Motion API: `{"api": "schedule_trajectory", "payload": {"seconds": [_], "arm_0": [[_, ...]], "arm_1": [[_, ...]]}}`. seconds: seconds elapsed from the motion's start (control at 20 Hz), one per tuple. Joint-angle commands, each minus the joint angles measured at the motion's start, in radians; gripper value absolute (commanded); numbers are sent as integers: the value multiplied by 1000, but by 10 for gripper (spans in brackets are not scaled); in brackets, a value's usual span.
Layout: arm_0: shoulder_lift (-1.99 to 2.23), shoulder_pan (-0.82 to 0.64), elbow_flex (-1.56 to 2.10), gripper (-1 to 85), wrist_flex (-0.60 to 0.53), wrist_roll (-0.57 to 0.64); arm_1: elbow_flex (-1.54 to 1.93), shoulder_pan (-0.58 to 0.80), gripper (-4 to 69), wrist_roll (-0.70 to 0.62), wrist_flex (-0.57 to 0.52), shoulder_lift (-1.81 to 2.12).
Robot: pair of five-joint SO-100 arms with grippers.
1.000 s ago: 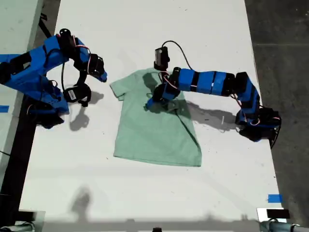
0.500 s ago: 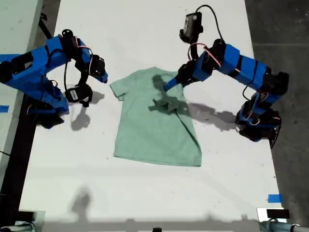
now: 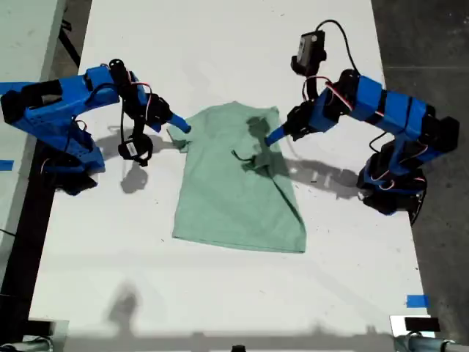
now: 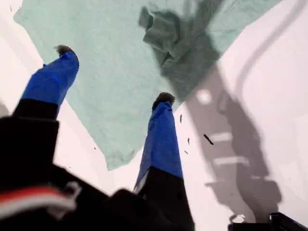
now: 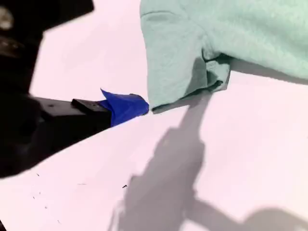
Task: Fold tshirt
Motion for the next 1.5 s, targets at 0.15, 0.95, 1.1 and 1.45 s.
{"api": "schedule_trajectory", "payload": {"seconds": [0.15,0.95,1.1,1.45], "arm_0": [[-155,-110,34,336,-169,15],[-396,-126,-86,1,-163,0],[-204,-195,51,1,-167,-3],[-63,-48,-141,1,-77,-133]], "arm_1": [[107,-11,323,17,-63,190],[308,12,307,9,-114,380],[313,14,305,9,-114,383],[360,11,305,23,-115,411]]}}
